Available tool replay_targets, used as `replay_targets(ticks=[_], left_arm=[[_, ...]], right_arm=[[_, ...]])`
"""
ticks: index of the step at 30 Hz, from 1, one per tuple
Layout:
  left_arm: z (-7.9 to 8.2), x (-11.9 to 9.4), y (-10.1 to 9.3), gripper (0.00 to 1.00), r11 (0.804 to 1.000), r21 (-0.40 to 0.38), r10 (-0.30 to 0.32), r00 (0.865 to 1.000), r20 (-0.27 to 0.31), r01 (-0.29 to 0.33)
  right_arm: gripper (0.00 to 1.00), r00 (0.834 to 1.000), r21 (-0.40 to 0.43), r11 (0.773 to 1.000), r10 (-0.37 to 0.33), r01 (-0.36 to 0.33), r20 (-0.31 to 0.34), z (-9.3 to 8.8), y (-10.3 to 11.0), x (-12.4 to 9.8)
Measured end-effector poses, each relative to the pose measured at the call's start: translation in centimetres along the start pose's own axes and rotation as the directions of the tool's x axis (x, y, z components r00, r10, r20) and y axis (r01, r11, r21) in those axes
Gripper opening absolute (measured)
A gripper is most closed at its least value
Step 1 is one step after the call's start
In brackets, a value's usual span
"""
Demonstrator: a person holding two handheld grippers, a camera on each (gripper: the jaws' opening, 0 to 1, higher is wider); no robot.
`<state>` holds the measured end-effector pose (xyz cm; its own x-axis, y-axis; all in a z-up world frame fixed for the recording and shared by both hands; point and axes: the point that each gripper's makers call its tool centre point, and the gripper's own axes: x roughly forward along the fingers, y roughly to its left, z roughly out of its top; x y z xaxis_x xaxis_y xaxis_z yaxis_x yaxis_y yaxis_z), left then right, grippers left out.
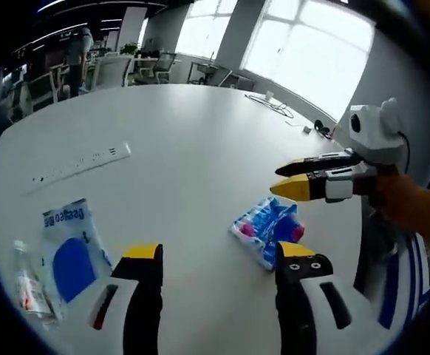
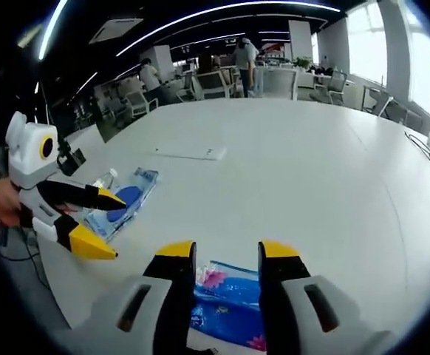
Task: Arrange the tabletop items into an orderly group along one side of the table until the central work area is clear of visible clutter.
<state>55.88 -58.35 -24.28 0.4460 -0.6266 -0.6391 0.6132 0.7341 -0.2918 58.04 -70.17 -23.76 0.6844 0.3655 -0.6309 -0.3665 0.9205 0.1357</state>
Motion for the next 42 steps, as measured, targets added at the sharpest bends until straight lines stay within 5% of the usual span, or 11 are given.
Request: replay_targets(ticks=[15,30,42], left_arm=[[0.3,-6.3,7.0,0.64,0.991,-0.071,0.122,0.991,0.064,-0.117],[-1.8,-11.9,12.9,0.64,0.955,-0.200,0.243,0.964,0.112,-0.218],[-3.2,-14.6,16.0,0.63,0.928,-0.257,0.309,0.943,0.123,-0.271]], right_arm=[[0.36,0.989,-0.126,0.981,0.143,-0.147,-0.039,3.6,6.1,4.8],[0.36,0.953,-0.255,0.921,0.265,-0.296,-0.149,5.1,12.4,11.9],[0.37,0.926,-0.316,0.875,0.311,-0.367,-0.213,5.9,15.4,16.0]])
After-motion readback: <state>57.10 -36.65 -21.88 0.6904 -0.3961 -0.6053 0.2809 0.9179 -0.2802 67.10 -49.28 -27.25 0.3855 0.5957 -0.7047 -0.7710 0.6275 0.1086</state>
